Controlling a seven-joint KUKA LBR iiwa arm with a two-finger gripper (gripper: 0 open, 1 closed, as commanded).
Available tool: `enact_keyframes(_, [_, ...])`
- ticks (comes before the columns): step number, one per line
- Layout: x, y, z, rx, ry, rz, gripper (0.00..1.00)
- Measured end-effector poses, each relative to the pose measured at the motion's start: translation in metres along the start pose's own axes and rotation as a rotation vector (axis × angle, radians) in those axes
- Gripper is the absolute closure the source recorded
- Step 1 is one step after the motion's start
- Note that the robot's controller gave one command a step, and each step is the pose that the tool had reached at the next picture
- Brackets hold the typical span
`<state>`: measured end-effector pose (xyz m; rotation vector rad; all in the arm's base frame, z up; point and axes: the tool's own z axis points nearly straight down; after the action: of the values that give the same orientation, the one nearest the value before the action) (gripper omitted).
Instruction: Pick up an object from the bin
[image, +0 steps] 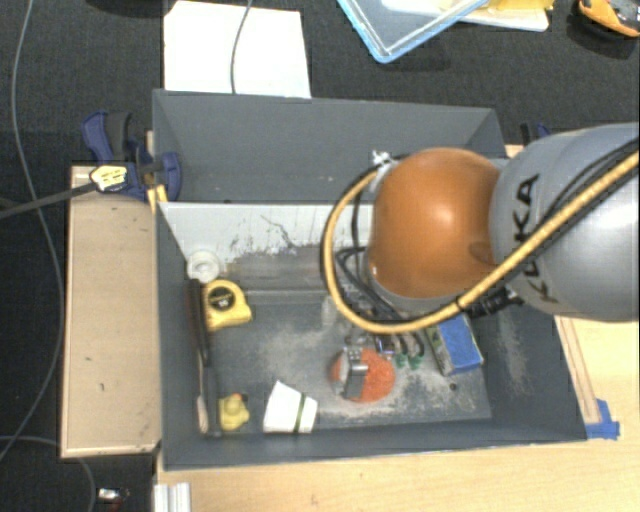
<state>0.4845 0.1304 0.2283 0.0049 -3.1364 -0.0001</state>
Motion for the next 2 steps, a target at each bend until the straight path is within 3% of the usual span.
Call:
enact_keyframes(1, [-0.002, -0.001, -0.003, -0.001, -0.008, 0.005, 0.00])
enact_keyframes(2, [-0.023, -0.043, 0.061, -0.003, -0.014, 0.074, 0.00])
